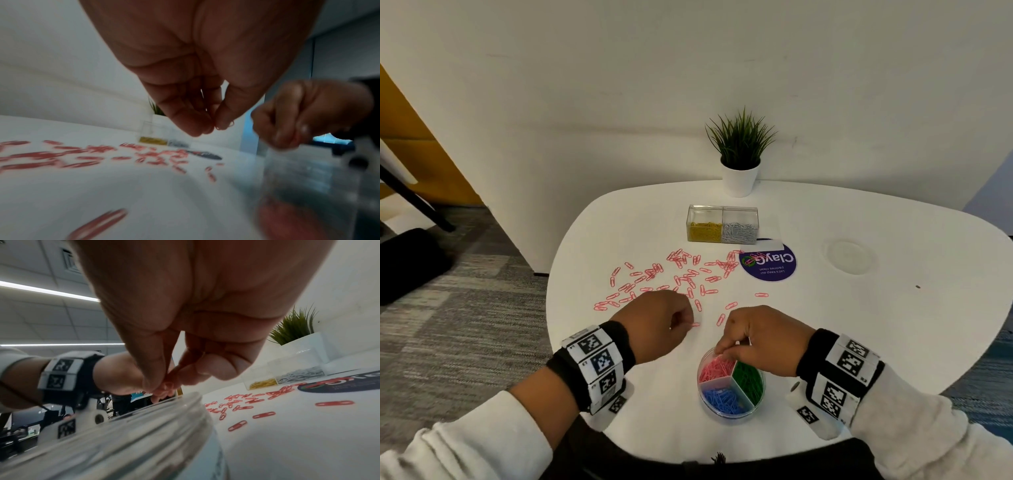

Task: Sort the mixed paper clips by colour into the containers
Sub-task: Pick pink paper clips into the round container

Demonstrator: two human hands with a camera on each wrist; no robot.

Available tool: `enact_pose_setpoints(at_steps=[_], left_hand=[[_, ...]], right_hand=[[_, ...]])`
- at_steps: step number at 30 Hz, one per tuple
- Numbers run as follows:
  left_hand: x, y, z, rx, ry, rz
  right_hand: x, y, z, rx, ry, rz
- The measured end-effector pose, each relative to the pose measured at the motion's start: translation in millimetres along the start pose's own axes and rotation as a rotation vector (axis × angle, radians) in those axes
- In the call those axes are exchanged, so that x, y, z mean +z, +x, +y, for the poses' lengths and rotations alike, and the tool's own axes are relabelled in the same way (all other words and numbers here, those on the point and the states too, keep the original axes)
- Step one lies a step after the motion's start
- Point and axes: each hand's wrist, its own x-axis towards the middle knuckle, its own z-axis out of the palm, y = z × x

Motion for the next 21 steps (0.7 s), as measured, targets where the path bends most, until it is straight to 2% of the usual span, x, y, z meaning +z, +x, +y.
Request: enact_pose_setpoints(at_steps=[4, 8, 11, 15, 18, 21], left_hand=[[-6, -4, 26, 0.083, -0.051, -0.09], [8, -8, 42, 0.18, 0.046, -0.177], [17, -8, 43, 0.219, 0.113, -0.189], [14, -5, 38, 0.223, 0.044, -0.219], [2, 3, 22, 0.125, 0.052, -0.144], [-11, 7, -8, -0.106, 0.195, -0.141]], right_hand=[[-5, 1, 7, 0.059, 0.107, 0.059], [-15, 7, 27, 0.154, 0.334, 0.276], [-19, 21, 55, 0.275, 0.128, 0.322], [-24, 43, 87, 0.386, -0.098, 0.206], [-25, 53, 95, 0.344, -0.263, 0.069], [-22, 55, 94, 0.317, -0.379, 0.033]])
